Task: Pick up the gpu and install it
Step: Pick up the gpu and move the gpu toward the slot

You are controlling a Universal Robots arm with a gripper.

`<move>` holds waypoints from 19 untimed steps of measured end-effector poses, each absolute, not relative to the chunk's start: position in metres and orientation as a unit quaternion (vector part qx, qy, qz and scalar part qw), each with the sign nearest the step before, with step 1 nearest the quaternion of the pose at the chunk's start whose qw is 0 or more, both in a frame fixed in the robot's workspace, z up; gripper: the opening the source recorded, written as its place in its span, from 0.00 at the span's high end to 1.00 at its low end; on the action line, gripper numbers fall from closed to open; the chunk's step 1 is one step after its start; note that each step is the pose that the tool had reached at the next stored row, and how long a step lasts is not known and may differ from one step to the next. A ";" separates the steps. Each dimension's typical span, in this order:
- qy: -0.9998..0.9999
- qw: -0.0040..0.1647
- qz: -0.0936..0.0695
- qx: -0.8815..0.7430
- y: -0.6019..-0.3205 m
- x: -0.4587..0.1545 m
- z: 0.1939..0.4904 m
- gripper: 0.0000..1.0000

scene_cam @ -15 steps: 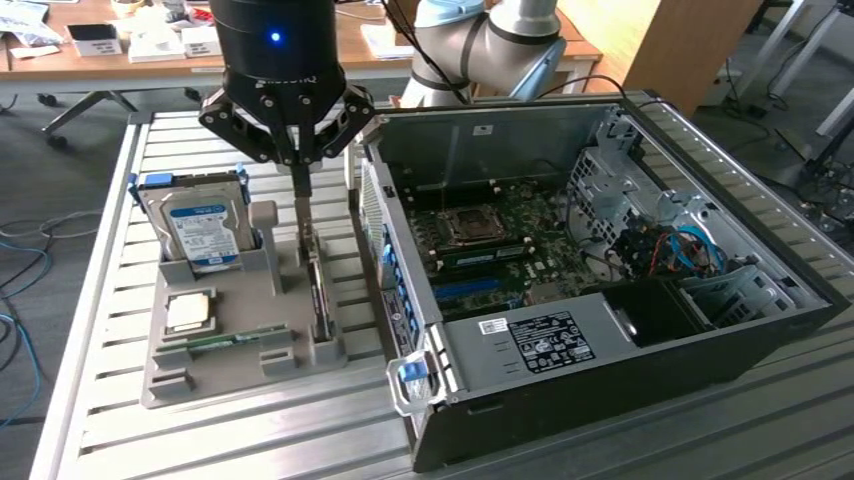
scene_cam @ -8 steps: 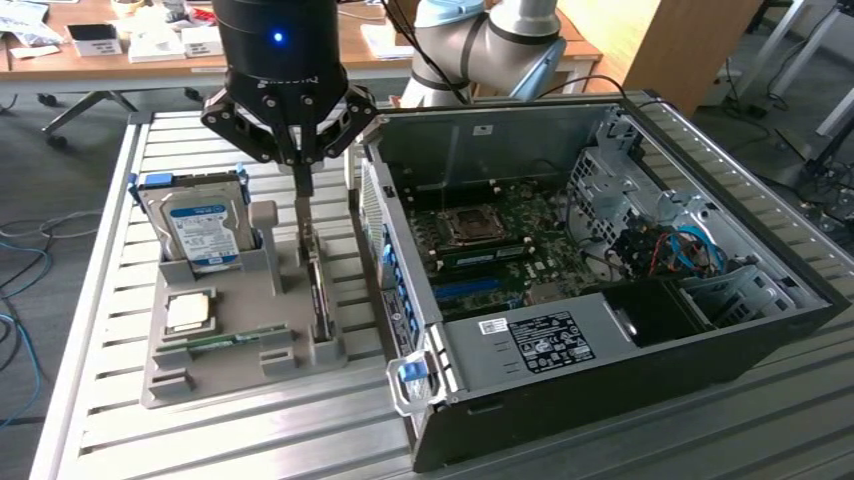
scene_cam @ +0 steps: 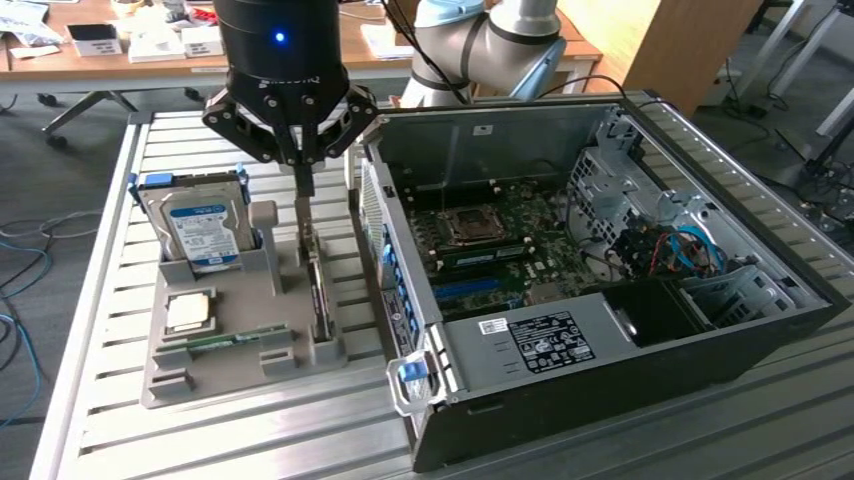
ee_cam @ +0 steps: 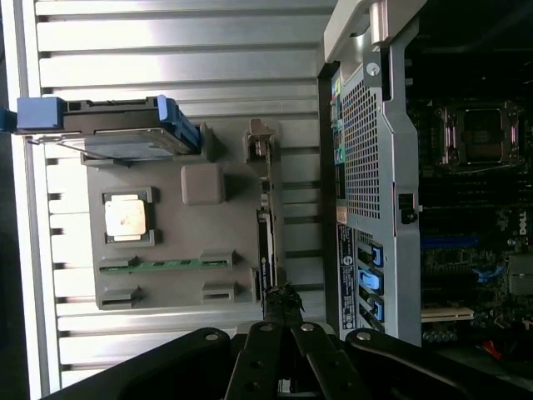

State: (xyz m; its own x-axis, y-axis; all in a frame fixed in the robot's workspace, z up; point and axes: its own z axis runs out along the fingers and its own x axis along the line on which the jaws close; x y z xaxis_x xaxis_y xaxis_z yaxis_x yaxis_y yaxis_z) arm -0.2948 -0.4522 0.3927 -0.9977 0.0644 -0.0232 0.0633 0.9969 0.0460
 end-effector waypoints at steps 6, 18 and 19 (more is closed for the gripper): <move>0.999 0.012 0.023 0.032 -0.452 -0.295 0.393 0.89; 0.999 0.012 0.023 0.032 -0.452 -0.295 0.393 0.58; 0.999 0.012 0.023 0.032 -0.452 -0.295 0.393 0.58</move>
State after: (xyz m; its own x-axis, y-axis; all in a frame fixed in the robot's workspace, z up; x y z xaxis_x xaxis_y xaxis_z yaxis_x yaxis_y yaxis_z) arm -0.2948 -0.4522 0.3927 -0.9977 0.0644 -0.0232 0.0633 0.9969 0.0460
